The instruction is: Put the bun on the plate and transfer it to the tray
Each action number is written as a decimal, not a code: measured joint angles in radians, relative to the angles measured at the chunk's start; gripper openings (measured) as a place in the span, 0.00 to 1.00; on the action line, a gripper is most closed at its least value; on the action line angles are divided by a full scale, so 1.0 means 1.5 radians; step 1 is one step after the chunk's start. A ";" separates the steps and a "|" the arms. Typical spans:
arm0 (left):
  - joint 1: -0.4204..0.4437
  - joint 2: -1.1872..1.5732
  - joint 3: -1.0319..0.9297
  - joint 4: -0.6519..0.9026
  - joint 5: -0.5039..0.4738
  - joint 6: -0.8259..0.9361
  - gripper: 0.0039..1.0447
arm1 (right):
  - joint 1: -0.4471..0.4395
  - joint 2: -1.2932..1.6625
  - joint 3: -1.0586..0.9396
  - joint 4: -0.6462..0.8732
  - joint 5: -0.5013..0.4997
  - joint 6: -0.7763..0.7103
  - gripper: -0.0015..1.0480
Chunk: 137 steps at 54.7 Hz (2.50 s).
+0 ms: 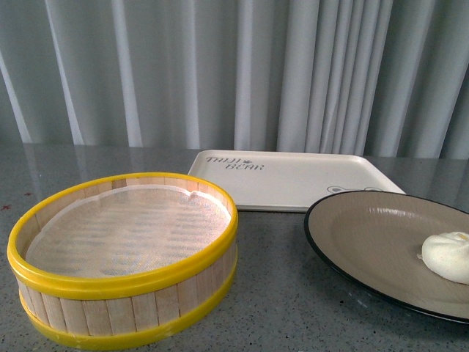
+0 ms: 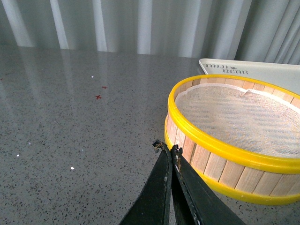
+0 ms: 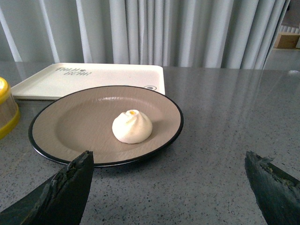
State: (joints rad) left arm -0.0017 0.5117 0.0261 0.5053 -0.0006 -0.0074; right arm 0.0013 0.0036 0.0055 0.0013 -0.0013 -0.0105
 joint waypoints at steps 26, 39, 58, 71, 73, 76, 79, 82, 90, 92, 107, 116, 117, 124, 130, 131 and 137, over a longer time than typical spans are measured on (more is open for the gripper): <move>0.000 -0.150 0.000 -0.143 0.000 0.000 0.04 | 0.000 0.000 0.000 0.000 0.000 0.000 0.92; 0.000 -0.195 0.000 -0.188 0.000 0.000 0.04 | 0.000 0.000 0.000 0.000 0.000 0.000 0.92; 0.000 -0.334 0.000 -0.333 0.001 0.001 0.04 | 0.000 0.000 0.000 0.000 0.000 0.000 0.92; 0.000 -0.338 0.000 -0.336 0.000 0.000 0.04 | 0.000 0.000 0.000 0.000 0.000 0.000 0.92; 0.000 -0.338 0.000 -0.336 0.000 0.000 0.04 | 0.000 0.000 0.000 0.000 0.000 0.000 0.92; 0.000 -0.338 0.000 -0.336 0.000 0.000 0.04 | 0.000 0.000 0.000 0.000 0.000 0.000 0.92; 0.000 -0.339 0.000 -0.336 0.000 0.000 0.06 | 0.000 0.000 0.000 0.000 0.000 0.000 0.92; 0.000 -0.339 0.000 -0.336 0.000 0.000 0.15 | 0.000 0.000 0.000 0.000 0.000 0.000 0.92; 0.000 -0.339 0.000 -0.336 0.000 0.000 0.37 | 0.000 0.000 0.000 0.000 0.000 0.000 0.92; 0.000 -0.339 0.000 -0.336 0.000 0.000 0.46 | 0.000 0.000 0.000 0.000 0.000 0.000 0.92; 0.000 -0.338 0.000 -0.336 0.000 0.002 0.95 | 0.000 0.000 0.000 0.000 0.000 0.000 0.92; 0.000 -0.338 0.000 -0.336 0.000 0.002 0.94 | 0.022 0.064 0.048 -0.111 0.086 0.091 0.92; 0.000 -0.338 0.000 -0.336 0.000 0.002 0.94 | 0.024 0.088 0.061 -0.131 0.101 0.107 0.92; 0.000 -0.338 0.000 -0.336 0.000 0.002 0.94 | 0.000 0.185 0.113 -0.131 0.068 0.097 0.92; 0.000 -0.339 0.000 -0.336 0.000 0.002 0.94 | -0.048 0.239 0.181 -0.159 -0.038 0.017 0.92; 0.000 -0.339 0.000 -0.336 0.000 0.002 0.94 | -0.053 0.247 0.194 -0.164 -0.050 -0.003 0.92; 0.000 -0.339 0.000 -0.336 0.000 0.002 0.94 | -0.065 0.293 0.243 -0.201 -0.078 -0.169 0.92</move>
State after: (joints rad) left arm -0.0017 0.0032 0.0261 0.0006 -0.0002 -0.0048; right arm -0.0959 0.4435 0.3706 -0.3008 -0.1181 -0.2646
